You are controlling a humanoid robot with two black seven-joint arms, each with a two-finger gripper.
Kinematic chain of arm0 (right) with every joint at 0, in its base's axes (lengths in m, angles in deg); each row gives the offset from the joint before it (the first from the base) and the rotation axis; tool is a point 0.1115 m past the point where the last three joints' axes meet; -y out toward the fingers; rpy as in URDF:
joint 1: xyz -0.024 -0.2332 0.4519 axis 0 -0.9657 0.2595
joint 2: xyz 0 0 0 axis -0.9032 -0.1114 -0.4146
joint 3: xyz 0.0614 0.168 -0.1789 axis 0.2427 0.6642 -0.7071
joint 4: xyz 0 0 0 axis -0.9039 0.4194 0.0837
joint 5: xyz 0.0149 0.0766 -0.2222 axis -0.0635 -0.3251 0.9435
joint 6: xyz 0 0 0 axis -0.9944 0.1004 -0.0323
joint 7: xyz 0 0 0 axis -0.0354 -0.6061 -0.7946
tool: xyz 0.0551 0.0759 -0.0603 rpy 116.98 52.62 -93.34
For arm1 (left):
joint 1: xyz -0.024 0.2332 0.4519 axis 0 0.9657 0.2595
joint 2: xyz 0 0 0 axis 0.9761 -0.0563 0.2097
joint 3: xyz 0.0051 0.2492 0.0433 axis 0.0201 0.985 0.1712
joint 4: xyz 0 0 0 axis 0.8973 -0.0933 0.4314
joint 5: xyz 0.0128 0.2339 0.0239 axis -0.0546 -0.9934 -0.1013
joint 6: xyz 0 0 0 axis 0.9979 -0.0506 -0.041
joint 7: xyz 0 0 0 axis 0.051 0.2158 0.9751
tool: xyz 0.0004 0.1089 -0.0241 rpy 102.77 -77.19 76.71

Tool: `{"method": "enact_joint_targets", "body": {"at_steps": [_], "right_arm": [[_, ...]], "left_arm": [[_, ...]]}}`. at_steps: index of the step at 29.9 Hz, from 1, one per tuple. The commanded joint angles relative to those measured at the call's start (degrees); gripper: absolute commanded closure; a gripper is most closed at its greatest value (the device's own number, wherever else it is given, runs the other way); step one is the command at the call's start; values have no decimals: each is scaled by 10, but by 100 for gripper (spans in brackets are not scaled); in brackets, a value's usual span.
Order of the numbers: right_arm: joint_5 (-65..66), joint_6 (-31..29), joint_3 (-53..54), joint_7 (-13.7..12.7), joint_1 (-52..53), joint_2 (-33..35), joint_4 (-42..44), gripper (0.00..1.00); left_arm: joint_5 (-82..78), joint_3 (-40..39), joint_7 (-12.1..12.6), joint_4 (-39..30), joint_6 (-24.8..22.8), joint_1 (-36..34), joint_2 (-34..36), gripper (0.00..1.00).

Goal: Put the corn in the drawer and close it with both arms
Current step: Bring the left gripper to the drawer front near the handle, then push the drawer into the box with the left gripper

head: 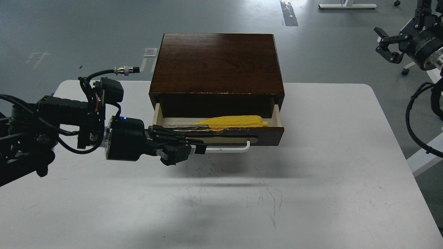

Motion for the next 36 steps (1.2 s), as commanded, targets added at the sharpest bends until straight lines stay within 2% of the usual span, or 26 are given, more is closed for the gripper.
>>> {"method": "enact_joint_targets", "body": {"at_steps": [1, 6, 8, 10, 20, 26, 36], "right_arm": [[-2, -40, 1, 2, -24, 0, 12, 0], [-2, -90, 9, 6, -62, 0, 30, 0], [-4, -117, 21, 6, -83, 0, 43, 0], [-14, -117, 38, 6, -105, -4, 57, 0], [-29, -117, 63, 6, -140, -7, 76, 0], [-26, -117, 65, 5, -147, 0, 78, 0], [-26, -117, 65, 5, -149, 0, 77, 0]], "left_arm": [[-47, 11, 5, 8, 0, 1, -22, 100], [-78, 12, 7, 21, 0, 3, -47, 100], [-91, 12, 17, 30, 0, 3, -58, 100], [-112, 18, 27, 43, 0, 4, -65, 100], [-167, 36, 35, 75, 0, 10, -98, 100], [-168, 36, 69, 81, 0, 11, -97, 100], [-167, 34, 70, 81, 0, 9, -89, 100]]}}
